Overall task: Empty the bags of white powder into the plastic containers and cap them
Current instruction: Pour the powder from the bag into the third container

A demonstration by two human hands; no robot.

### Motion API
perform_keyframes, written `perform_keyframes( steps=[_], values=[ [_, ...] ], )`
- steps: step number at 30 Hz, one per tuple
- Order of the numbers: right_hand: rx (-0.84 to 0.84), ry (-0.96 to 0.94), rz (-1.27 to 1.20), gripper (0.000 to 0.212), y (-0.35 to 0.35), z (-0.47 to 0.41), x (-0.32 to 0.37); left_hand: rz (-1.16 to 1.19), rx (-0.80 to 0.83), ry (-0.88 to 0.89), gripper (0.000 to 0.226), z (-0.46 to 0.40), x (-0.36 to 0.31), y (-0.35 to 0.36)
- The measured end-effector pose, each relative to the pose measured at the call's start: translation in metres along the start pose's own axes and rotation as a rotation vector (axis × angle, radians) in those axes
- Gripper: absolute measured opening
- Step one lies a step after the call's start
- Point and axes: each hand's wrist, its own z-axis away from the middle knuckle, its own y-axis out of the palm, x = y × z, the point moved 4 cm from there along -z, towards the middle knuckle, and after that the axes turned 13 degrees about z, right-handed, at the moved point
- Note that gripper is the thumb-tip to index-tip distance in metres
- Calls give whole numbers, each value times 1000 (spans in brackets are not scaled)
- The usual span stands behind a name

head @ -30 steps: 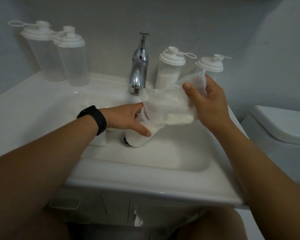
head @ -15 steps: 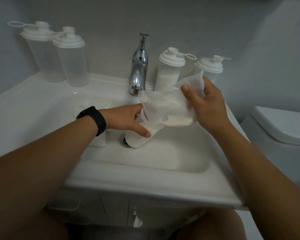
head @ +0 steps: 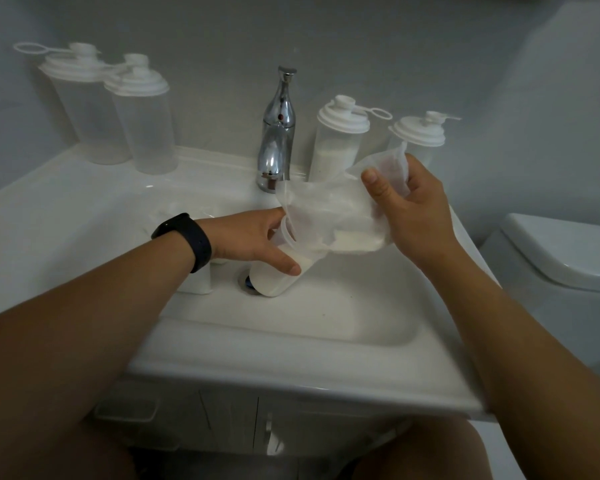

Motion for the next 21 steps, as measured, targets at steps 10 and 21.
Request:
perform_keyframes(
  steps=[10, 21],
  values=[
    [-13, 4, -43, 22, -4, 1, 2, 7, 3, 3, 70, 2, -2, 2],
    [32, -7, 9, 27, -3, 2, 7, -45, -1, -22, 75, 3, -3, 4]
  ],
)
